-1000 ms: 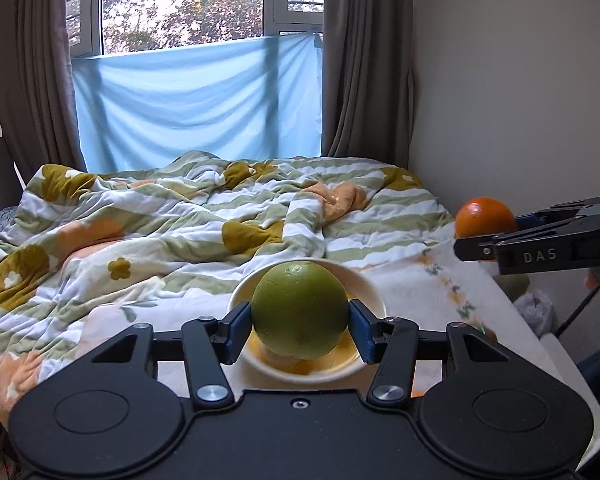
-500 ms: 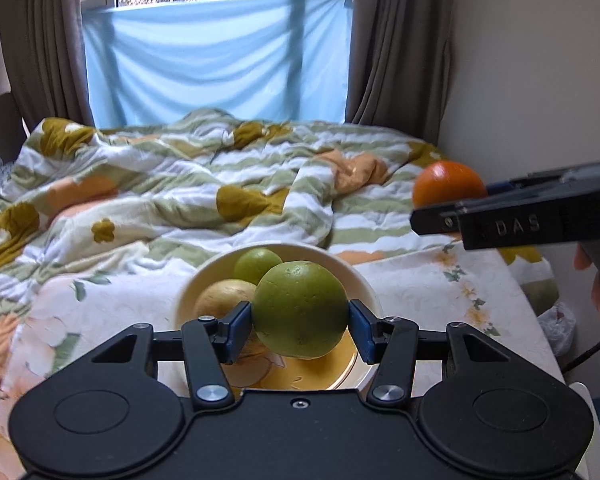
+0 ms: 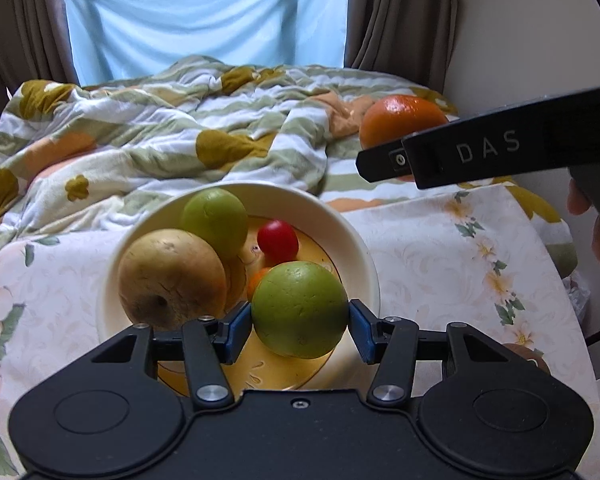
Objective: Organize fruits
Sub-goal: 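Carry both fruits over the white bowl and open the left tool to drop the pomelo, then lower the large orange into the bowl and open the right tool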
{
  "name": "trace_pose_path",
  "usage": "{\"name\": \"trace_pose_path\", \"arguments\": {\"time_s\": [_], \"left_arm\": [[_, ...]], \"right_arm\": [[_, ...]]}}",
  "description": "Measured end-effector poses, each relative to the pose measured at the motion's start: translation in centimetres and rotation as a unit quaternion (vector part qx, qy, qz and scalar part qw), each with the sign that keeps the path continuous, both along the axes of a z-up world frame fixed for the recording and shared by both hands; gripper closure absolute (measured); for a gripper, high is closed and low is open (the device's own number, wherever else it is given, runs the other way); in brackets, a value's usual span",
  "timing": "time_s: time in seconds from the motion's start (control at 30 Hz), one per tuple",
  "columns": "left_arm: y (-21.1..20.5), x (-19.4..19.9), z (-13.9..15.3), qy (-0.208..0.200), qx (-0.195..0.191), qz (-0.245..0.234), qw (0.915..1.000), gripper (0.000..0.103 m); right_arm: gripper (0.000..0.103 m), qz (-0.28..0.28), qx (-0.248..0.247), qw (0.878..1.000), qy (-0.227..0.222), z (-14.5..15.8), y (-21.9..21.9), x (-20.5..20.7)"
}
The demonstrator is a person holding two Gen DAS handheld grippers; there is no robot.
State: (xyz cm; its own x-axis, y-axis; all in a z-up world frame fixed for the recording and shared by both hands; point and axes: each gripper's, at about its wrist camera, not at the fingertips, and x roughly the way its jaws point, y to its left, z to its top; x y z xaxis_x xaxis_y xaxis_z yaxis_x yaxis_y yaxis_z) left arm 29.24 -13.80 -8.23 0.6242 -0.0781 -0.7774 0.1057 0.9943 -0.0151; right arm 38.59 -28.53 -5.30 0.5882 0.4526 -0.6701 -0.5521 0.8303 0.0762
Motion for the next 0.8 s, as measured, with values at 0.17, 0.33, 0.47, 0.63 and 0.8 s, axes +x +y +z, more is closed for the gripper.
{"name": "trace_pose_path", "arguments": {"time_s": [0.17,0.33,0.47,0.63,0.8], "left_arm": [[-0.2,-0.1,0.0,-0.002,0.0,-0.004,1.0,0.035],[0.2,-1.1,1.1,-0.014,0.001,0.001,0.9999,0.02],[1.1,-2.4,2.3,-0.026,0.01,0.016,0.9995,0.008],[3.1,-3.6,3.7,-0.037,0.005,0.047,0.9982,0.005],[4.8,-4.6,4.6,-0.045,0.004,0.073,0.9963,0.004]], "right_arm": [[0.03,0.006,0.003,1.0,0.005,-0.4,0.0,0.3],[0.03,0.01,0.0,1.0,0.002,-0.4,0.2,0.3],[0.03,0.02,-0.004,1.0,0.0,-0.2,0.6,0.2],[0.03,0.032,-0.002,0.999,0.004,-0.2,1.6,0.2],[0.03,0.047,-0.002,0.999,0.011,-0.7,3.3,0.1]]}}
